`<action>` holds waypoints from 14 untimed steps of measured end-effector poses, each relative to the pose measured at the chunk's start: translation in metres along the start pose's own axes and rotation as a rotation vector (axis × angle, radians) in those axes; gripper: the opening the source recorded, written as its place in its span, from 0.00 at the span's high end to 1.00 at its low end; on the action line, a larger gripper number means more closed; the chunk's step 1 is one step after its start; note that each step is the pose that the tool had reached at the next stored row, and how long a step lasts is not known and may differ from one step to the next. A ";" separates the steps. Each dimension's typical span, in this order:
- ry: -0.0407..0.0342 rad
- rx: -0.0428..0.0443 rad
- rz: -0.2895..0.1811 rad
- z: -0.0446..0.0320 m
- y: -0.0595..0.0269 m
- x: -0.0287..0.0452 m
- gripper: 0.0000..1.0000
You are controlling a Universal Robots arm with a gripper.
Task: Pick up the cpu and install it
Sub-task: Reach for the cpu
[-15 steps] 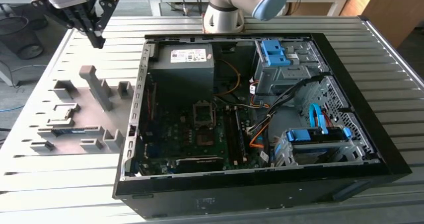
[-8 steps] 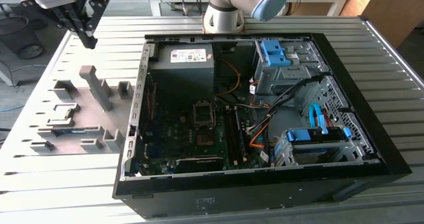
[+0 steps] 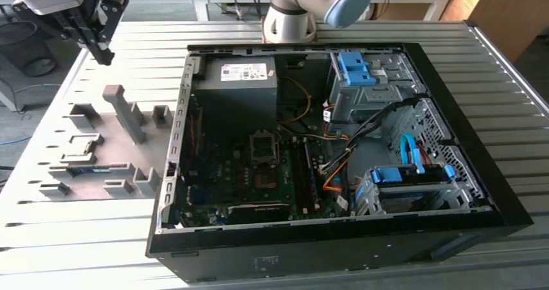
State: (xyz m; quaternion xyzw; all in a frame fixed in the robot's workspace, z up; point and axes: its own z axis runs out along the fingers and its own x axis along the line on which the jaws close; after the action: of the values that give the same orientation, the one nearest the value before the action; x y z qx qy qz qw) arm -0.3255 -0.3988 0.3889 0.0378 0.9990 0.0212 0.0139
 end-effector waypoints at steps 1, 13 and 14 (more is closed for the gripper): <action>0.0000 0.0000 0.000 0.0004 -0.0002 0.0024 0.90; 0.0000 0.0000 0.000 0.0041 -0.0018 0.0284 0.90; 0.0000 0.0000 0.000 0.0045 -0.0019 0.0306 0.90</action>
State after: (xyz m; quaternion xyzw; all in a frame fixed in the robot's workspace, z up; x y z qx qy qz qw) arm -0.3560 -0.3982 0.3835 0.0378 0.9990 0.0212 0.0139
